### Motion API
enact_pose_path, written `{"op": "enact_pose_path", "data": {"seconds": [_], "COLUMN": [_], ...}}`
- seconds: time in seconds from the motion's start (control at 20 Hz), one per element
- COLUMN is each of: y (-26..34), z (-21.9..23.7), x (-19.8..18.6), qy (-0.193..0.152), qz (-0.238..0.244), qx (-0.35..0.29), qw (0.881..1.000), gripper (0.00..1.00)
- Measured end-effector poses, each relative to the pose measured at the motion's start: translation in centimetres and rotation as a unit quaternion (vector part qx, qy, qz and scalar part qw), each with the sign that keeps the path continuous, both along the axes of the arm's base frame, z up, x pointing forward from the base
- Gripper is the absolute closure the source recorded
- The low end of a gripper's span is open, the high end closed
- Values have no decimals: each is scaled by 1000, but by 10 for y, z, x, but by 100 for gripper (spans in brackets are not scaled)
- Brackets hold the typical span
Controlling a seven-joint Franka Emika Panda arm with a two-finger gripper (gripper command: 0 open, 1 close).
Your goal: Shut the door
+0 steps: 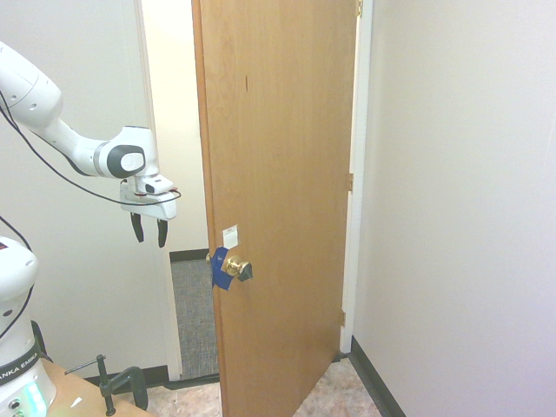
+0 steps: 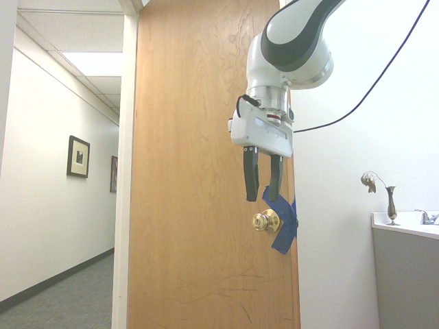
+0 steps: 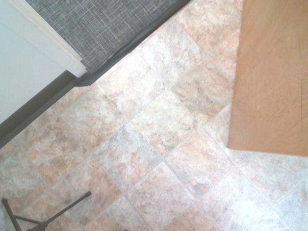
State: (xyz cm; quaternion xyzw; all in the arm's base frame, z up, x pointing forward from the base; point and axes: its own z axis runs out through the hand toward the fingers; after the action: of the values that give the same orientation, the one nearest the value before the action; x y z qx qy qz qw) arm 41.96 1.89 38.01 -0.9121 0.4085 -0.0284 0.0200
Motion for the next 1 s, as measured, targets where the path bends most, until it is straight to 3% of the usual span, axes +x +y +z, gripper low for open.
{"op": "enact_pose_path", "data": {"seconds": [0.35, 0.6, 1.0], "y": [-14, -29, -81], "z": [20, 47, 107], "x": [-4, -30, -70], "qy": [-23, -51, -88], "qz": [-15, -34, -113], "qx": [-1, -6, 11], "qw": [1000, 998, 990], "gripper": [0, 0, 0]}}
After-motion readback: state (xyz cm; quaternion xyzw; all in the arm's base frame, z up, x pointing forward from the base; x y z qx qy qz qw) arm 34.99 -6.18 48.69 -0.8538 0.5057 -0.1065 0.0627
